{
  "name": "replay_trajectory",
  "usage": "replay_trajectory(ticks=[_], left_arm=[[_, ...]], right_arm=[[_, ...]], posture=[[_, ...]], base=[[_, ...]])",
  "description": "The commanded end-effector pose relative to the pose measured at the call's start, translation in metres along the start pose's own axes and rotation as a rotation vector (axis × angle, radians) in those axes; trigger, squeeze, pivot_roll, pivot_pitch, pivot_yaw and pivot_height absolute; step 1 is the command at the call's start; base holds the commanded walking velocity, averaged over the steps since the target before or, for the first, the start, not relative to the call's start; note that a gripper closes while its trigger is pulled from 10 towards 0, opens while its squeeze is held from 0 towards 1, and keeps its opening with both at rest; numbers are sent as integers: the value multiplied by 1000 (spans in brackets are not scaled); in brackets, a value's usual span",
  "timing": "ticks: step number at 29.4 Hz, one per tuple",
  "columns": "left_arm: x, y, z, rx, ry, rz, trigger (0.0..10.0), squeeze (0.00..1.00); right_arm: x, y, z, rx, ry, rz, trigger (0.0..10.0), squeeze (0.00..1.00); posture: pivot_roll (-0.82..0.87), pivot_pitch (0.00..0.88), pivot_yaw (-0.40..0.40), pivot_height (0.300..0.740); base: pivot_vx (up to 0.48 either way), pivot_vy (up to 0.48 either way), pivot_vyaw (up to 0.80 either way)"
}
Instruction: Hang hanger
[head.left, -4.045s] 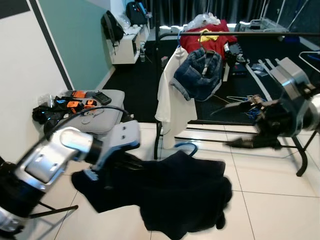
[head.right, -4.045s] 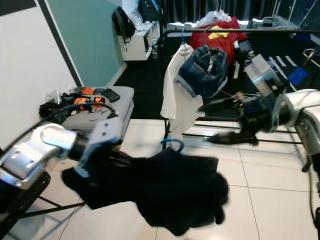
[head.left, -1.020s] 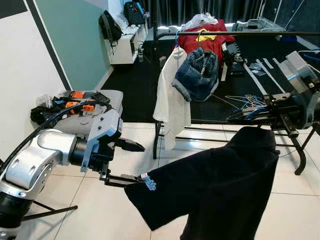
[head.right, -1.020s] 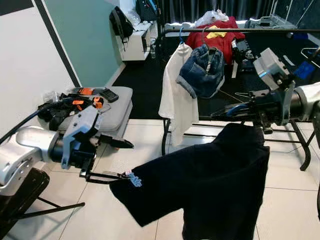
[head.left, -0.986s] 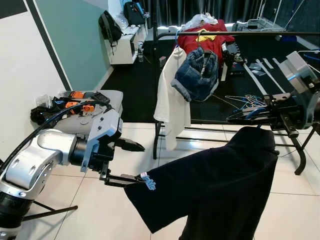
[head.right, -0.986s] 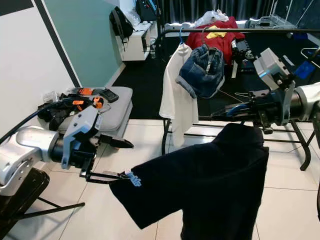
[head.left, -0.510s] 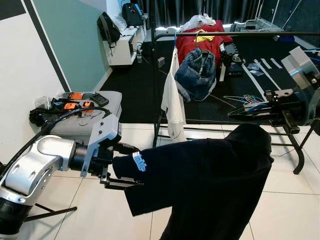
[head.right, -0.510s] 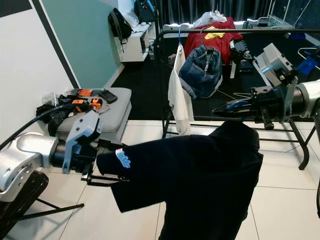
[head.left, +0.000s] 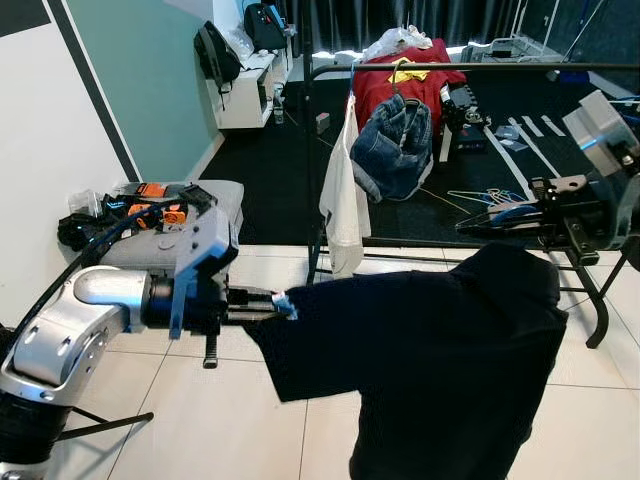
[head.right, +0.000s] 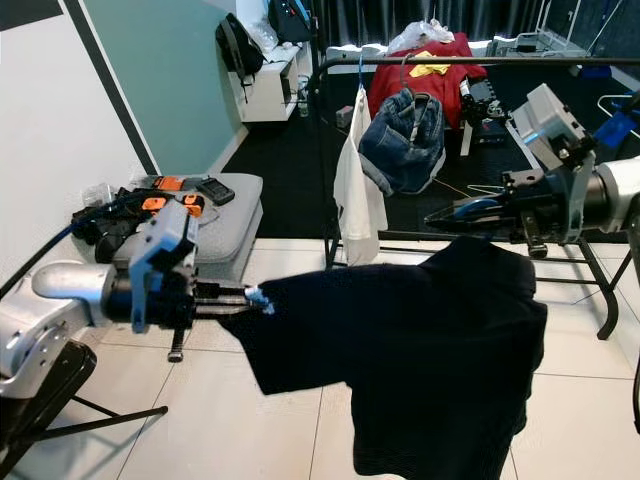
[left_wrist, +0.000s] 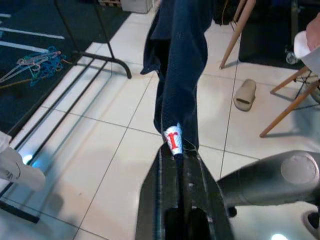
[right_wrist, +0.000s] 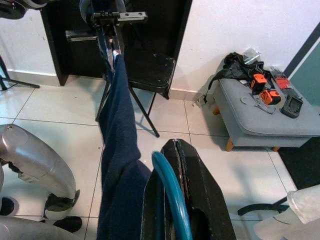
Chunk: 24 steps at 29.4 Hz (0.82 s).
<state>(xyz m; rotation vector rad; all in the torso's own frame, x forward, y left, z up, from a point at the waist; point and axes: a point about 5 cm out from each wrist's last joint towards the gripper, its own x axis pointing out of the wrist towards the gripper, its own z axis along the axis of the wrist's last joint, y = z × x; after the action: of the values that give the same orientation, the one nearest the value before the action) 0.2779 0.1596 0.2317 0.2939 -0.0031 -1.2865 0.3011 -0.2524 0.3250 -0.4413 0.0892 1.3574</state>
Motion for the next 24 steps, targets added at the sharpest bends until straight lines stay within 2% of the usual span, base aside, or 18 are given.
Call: replay_trajectory(ticks=[1,6,17,18,22,23,24], left_arm=[[-2,4,2,9,-15,27,0,0],[-18,13,0,27,27,115,0,0],[-30,18,-5,78,109,153,0,0],[-26,12,-4,108,92,112,10000,0],[-21,8,-3,88,66,84,10000,0],[-16,4,-2,73,49,52,10000,1000],[-8,0,-2,70,34,32,10000,1000]], right_arm=[[-1,-2,9,-46,-14,-2,0,0],[-8,-8,8,-47,-10,-77,0,0],[-16,-13,5,-43,12,-139,0,0],[-15,-13,5,-44,11,-138,0,0],[-14,-14,7,-49,0,-136,0,0],[-13,-14,9,-55,-14,-130,0,0],[-12,-13,12,-63,-27,-121,0,0]], posture=[[-195,0,29,740],[-194,0,29,740],[-195,0,31,740],[-195,0,29,740],[-195,0,29,740],[-195,0,27,740],[-193,0,26,740]], base=[[0,0,0],[0,0,0],[0,0,0],[0,0,0],[0,0,0],[0,0,0],[0,0,0]])
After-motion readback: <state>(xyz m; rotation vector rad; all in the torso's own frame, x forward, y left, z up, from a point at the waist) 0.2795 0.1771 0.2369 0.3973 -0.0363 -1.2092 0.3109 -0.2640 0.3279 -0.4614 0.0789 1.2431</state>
